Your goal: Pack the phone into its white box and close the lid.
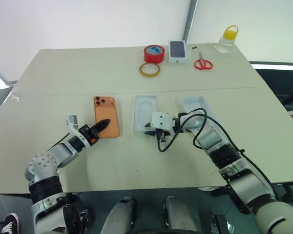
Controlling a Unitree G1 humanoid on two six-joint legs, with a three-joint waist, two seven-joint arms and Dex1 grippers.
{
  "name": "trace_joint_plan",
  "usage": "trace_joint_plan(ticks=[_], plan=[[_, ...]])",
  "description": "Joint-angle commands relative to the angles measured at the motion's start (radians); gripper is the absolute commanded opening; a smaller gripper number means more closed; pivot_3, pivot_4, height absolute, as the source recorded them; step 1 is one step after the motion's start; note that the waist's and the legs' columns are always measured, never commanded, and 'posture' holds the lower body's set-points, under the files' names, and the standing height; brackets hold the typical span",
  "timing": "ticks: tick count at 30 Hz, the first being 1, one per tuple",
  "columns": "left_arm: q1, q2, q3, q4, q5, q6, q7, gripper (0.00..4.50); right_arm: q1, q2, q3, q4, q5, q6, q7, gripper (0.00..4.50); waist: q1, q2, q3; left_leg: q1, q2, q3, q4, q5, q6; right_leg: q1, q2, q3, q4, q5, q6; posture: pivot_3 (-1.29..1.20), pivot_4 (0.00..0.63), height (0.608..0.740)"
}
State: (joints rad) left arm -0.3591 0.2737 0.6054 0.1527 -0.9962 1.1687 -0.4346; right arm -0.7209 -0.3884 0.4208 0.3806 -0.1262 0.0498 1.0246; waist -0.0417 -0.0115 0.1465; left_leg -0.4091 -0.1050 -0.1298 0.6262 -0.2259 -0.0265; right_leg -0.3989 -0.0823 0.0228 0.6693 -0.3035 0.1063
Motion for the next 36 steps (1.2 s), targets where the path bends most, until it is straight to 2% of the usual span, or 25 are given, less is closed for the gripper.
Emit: trace_joint_plan(ticks=[1, 17, 27, 29, 31, 32, 36], plan=[[-0.016, 0.016, 0.010, -0.048, -0.054, -0.009, 0.003, 0.00, -0.026, 0.009, -0.024, 0.002, 0.011, -0.012, -0.003, 1.54, 0.000, 0.000, 0.000, 0.000, 0.000, 0.000, 0.000, 0.000, 0.000, 0.000, 0.000, 0.000, 0.000, 0.000, 0.000, 0.00, 0.150, 0.740], [-0.007, 0.010, -0.021, -0.081, -0.096, -0.012, 0.039, 0.00, 0.004, 0.027, -0.056, -0.044, 0.054, -0.050, -0.014, 1.54, 0.000, 0.000, 0.000, 0.000, 0.000, 0.000, 0.000, 0.000, 0.000, 0.000, 0.000, 0.000, 0.000, 0.000, 0.000, 0.00, 0.150, 0.740], [-0.001, 0.015, -0.042, -0.097, -0.105, -0.009, 0.056, 0.00, 0.008, 0.021, -0.018, 0.005, -0.003, -0.057, -0.020, 1.54, 0.000, 0.000, 0.000, 0.000, 0.000, 0.000, 0.000, 0.000, 0.000, 0.000, 0.000, 0.000, -0.001, 0.000, 0.000, 0.00, 0.150, 0.740], [0.001, 0.016, -0.043, -0.100, -0.105, -0.010, 0.058, 0.00, 0.010, 0.021, -0.019, 0.002, -0.001, -0.054, -0.018, 1.00, 0.000, 0.000, 0.000, 0.000, 0.000, 0.000, 0.000, 0.000, 0.000, 0.001, 0.000, 0.000, -0.001, 0.000, 0.000, 0.00, 0.150, 0.740], [0.002, 0.016, -0.043, -0.101, -0.105, -0.010, 0.060, 0.00, 0.015, 0.019, -0.019, -0.006, 0.008, -0.053, -0.006, 0.26, 0.000, 0.000, 0.000, 0.000, 0.000, 0.000, 0.000, 0.000, 0.000, 0.001, 0.000, 0.000, -0.001, 0.000, 0.000, 0.00, 0.150, 0.740], [0.003, 0.016, -0.043, -0.101, -0.105, -0.008, 0.062, 0.00, 0.014, 0.020, -0.020, -0.007, 0.006, -0.051, -0.007, 0.09, 0.000, 0.000, 0.000, 0.000, 0.000, 0.000, 0.000, 0.000, 0.000, 0.001, 0.000, 0.000, -0.001, 0.000, 0.000, 0.00, 0.150, 0.740], [-0.004, 0.011, -0.048, -0.105, -0.107, -0.010, 0.068, 0.00, 0.016, 0.031, -0.031, -0.042, 0.032, -0.016, 0.006, 0.09, 0.000, 0.000, 0.000, 0.000, 0.000, 0.000, 0.000, 0.000, 0.000, 0.001, 0.000, 0.000, -0.001, 0.000, 0.000, 0.00, 0.150, 0.740]])
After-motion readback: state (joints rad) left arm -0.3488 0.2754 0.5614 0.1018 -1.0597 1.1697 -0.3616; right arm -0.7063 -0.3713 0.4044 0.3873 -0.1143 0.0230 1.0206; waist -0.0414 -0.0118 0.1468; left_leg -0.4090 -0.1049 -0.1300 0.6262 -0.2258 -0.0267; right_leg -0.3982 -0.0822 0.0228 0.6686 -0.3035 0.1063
